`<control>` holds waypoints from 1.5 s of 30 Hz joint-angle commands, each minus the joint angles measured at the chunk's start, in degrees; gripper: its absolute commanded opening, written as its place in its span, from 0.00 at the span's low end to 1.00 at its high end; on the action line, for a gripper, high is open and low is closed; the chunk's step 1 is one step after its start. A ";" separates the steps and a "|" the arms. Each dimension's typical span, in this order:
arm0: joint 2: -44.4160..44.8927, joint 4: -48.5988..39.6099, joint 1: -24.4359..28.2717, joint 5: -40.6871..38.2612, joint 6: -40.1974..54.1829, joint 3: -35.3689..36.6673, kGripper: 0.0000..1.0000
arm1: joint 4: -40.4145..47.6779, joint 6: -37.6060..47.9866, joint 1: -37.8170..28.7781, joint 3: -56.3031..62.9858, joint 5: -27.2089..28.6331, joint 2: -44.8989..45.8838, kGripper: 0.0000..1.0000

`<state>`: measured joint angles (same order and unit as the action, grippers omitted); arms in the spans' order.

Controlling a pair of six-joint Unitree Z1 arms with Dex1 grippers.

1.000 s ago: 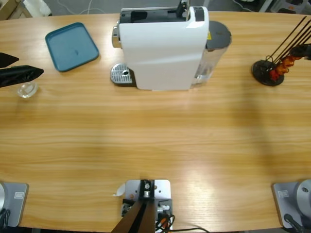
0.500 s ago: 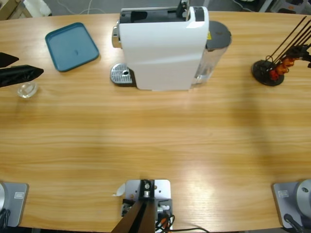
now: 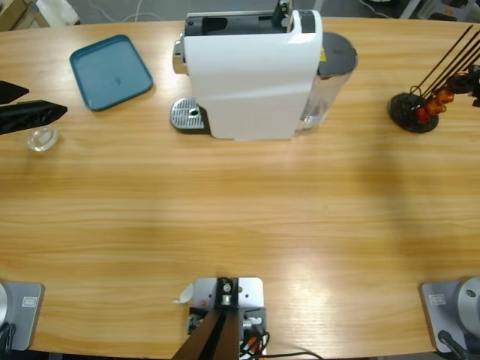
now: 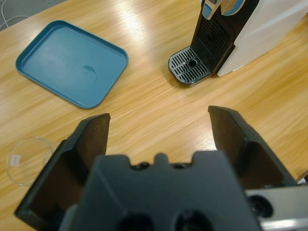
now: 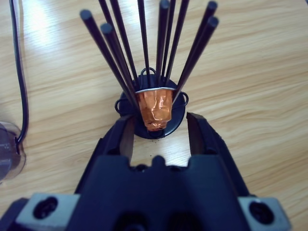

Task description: Pour coffee

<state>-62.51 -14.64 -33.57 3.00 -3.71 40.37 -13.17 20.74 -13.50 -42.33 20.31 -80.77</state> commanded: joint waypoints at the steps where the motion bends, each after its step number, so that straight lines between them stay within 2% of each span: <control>1: -0.50 0.57 -0.27 0.69 -0.42 -2.23 0.88 | 0.88 -0.77 1.15 0.34 -0.62 -2.46 0.46; 7: -0.49 0.57 -0.36 0.66 -0.42 -2.32 0.88 | 1.13 -0.84 1.64 0.23 -0.60 -2.64 0.45; 10: -0.50 0.57 -0.36 0.60 -0.42 -2.32 0.88 | 1.13 -0.88 1.74 0.23 -0.74 -2.48 0.33; 15: -0.50 0.57 -0.44 0.60 -0.42 -2.32 0.88 | 1.13 -1.05 1.81 0.23 -1.06 -2.78 0.01; 28: -0.82 0.66 -0.44 0.51 -0.42 -2.32 0.88 | 1.22 -1.69 1.81 0.30 -1.06 -3.24 0.00; 37: -1.12 0.92 -0.44 0.43 -0.42 -2.32 0.88 | 1.34 -3.62 1.64 0.30 -1.08 2.55 0.00; 45: -1.47 1.01 -0.44 0.25 -0.42 -2.32 0.88 | -5.88 -6.31 1.64 -5.67 -0.97 6.59 0.00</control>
<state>-62.52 -14.31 -33.57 3.00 -3.71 40.37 -14.05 16.51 -12.18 -44.31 19.75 -77.78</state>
